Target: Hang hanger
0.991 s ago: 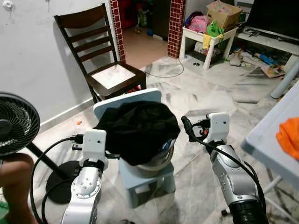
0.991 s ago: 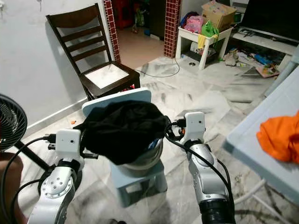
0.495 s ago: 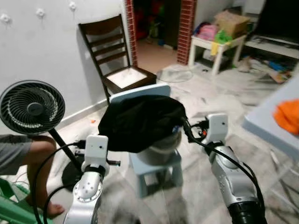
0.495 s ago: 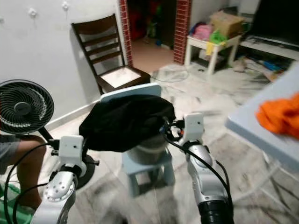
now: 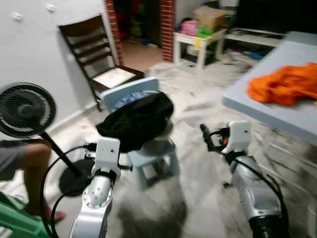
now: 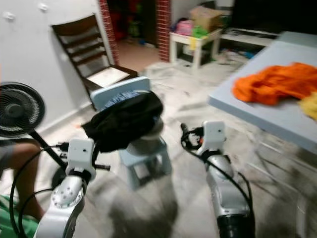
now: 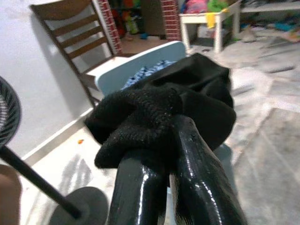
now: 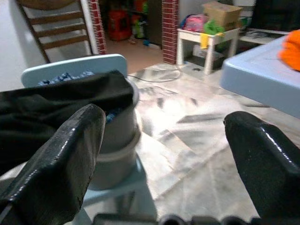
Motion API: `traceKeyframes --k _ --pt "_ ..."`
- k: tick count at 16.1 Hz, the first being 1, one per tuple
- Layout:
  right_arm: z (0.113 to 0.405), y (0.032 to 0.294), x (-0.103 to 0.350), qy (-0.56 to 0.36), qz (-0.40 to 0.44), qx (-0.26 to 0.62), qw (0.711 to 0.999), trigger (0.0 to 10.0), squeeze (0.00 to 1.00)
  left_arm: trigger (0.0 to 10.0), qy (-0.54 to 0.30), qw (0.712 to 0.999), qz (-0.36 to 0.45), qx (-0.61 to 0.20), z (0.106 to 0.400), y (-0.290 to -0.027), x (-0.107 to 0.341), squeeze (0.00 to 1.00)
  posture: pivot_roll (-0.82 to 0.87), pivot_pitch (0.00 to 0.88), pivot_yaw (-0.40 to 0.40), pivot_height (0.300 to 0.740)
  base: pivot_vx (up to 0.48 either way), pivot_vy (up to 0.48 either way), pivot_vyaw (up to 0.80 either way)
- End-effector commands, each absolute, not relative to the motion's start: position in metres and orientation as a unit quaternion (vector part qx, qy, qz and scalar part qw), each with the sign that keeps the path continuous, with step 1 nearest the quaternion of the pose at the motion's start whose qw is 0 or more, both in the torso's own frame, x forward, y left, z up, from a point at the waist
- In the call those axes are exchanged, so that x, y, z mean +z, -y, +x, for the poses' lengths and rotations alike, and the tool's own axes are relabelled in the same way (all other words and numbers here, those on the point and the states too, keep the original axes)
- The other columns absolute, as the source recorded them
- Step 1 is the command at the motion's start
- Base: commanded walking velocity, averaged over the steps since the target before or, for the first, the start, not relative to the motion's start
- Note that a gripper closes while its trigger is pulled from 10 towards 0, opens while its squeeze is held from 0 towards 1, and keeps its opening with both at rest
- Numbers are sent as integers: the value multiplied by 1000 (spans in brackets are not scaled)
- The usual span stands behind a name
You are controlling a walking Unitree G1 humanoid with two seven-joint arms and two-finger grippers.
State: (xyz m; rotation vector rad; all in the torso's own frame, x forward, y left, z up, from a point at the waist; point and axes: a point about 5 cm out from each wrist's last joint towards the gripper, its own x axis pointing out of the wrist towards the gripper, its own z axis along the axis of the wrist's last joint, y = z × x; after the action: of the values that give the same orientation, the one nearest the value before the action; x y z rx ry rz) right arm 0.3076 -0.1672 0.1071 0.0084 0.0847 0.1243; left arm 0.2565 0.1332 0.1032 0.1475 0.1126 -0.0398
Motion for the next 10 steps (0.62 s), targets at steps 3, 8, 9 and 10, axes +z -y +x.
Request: traceKeyframes --k 3,8,9,10 --pt "313 155 112 -38 8 81 996 10000 0 10000 -22 997 71 -25 261 -133 118 0 -55 0 58 740 -169 0 0" --pt "313 152 112 -37 8 82 996 10000 0 10000 21 993 63 -98 275 -97 138 0 -57 0 61 740 0 0 0" --pt "314 153 112 -36 8 82 996 10000 0 10000 28 990 68 -122 277 -88 139 0 -60 0 61 740 0 0 0" --pt "315 153 112 -35 7 82 996 10000 0 10000 39 984 80 -157 279 -74 141 0 -66 0 64 740 0 0 0"
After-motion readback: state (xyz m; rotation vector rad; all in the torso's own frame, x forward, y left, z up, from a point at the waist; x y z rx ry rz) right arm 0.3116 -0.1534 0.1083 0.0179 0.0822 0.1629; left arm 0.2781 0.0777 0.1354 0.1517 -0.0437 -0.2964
